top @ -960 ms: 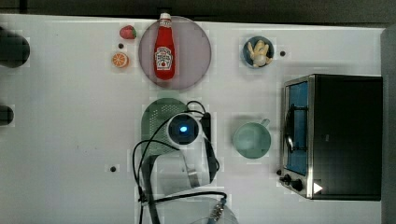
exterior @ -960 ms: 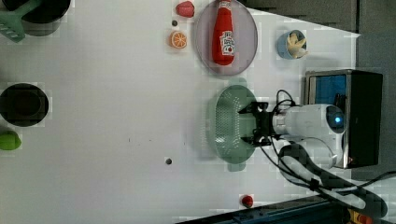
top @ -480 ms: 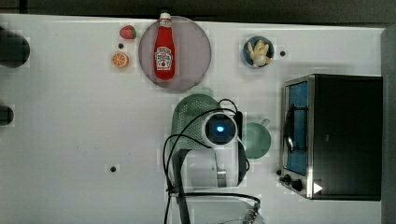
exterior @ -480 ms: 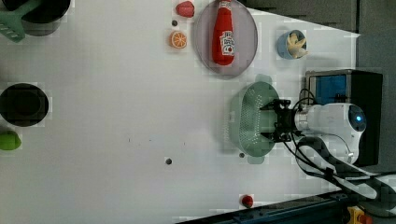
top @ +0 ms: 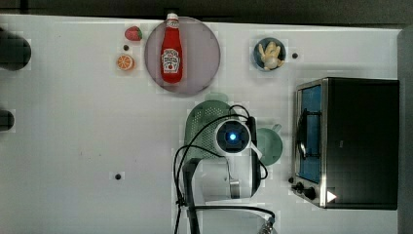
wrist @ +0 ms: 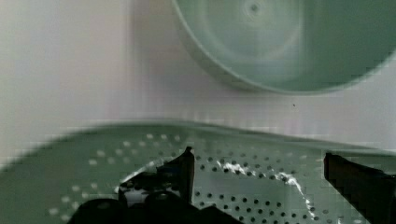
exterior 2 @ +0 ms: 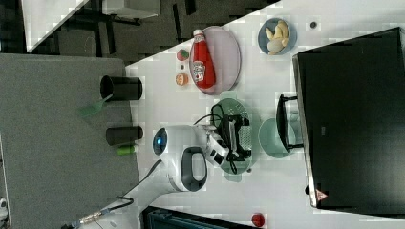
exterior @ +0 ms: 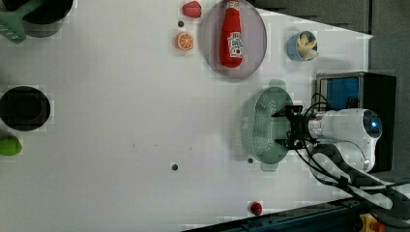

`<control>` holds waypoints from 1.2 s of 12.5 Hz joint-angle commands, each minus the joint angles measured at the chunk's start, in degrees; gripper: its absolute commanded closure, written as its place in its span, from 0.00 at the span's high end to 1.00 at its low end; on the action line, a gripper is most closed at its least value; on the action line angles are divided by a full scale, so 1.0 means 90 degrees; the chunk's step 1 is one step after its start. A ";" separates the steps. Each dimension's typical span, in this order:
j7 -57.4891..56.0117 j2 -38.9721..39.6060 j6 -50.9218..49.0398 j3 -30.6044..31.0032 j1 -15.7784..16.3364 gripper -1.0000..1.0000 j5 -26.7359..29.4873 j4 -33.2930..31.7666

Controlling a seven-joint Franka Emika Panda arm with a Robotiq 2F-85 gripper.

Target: Drag strainer left to right.

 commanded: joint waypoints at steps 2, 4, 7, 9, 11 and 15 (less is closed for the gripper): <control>-0.1436 -0.1043 -0.0890 0.0381 -0.0037 1.00 0.0250 0.0217; -0.2138 -0.1675 -0.1909 0.0479 -0.0035 1.00 0.0260 0.0565; -0.3272 -0.2644 -0.3721 0.0514 -0.0034 1.00 0.1066 0.1350; -0.4331 -0.3235 -0.5008 0.0459 -0.0036 1.00 0.2069 0.1943; -0.5026 -0.3689 -0.6042 0.0377 -0.0038 1.00 0.2187 0.2597; -0.5054 -0.3999 -0.7474 0.0346 -0.0038 1.00 0.1959 0.3500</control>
